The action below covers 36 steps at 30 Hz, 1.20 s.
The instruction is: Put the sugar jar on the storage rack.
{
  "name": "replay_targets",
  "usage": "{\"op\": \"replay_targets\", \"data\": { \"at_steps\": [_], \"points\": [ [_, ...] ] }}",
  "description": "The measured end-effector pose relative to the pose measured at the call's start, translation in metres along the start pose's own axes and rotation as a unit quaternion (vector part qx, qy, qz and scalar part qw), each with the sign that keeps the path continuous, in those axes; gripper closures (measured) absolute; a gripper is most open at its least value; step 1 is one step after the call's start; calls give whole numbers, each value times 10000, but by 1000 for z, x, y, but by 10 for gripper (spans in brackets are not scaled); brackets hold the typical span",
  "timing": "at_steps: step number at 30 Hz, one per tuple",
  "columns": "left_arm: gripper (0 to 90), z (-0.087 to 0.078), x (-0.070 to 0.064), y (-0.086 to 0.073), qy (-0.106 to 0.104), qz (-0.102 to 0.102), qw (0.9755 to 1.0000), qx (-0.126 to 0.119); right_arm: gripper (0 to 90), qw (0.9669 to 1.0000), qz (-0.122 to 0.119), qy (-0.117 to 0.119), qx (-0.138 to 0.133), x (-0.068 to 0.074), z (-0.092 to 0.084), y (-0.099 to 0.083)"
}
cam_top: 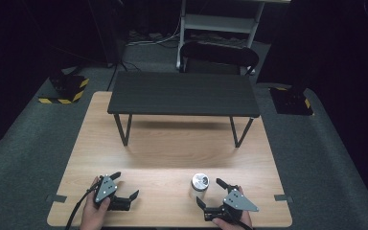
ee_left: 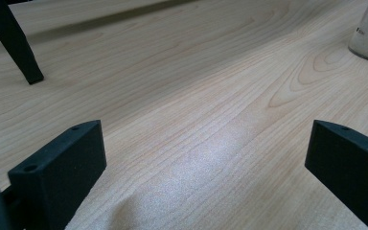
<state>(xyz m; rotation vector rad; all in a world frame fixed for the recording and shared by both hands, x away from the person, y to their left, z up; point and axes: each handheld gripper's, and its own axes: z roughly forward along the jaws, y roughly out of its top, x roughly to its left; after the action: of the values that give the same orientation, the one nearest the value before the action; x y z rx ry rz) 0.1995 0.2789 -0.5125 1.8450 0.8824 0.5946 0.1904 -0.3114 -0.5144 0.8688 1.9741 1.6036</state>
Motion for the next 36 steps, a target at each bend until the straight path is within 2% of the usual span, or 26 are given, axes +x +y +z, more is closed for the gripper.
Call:
{"op": "replay_targets", "data": {
  "at_steps": [5, 8, 11, 15, 26, 36],
  "points": [
    [4, 0, 0, 0, 1, 1, 10000, 0, 63, 10000, -49, 13, 61, 3, 11, -3],
    [5, 0, 0, 0, 0, -1, 10000, 2, 175, 9999, -138, -28, 2, 7, 18, -8],
    [5, 0, 0, 0, -2, -6, 10000, 2, 229, 10000, -90, -8, -8, 6, 22, -10],
    [5, 0, 0, 0, 0, 15, 10000, 11, 304, 9998, -185, -54, -33, 8, 25, -14],
    [5, 0, 0, 0, -2, 4, 10000, 2, 311, 9997, -238, -12, 24, 7, 26, -10],
    [5, 0, 0, 0, 5, 27, 10000, 16, 312, 9998, -79, -160, -67, 7, 22, 2]
  ]
}}
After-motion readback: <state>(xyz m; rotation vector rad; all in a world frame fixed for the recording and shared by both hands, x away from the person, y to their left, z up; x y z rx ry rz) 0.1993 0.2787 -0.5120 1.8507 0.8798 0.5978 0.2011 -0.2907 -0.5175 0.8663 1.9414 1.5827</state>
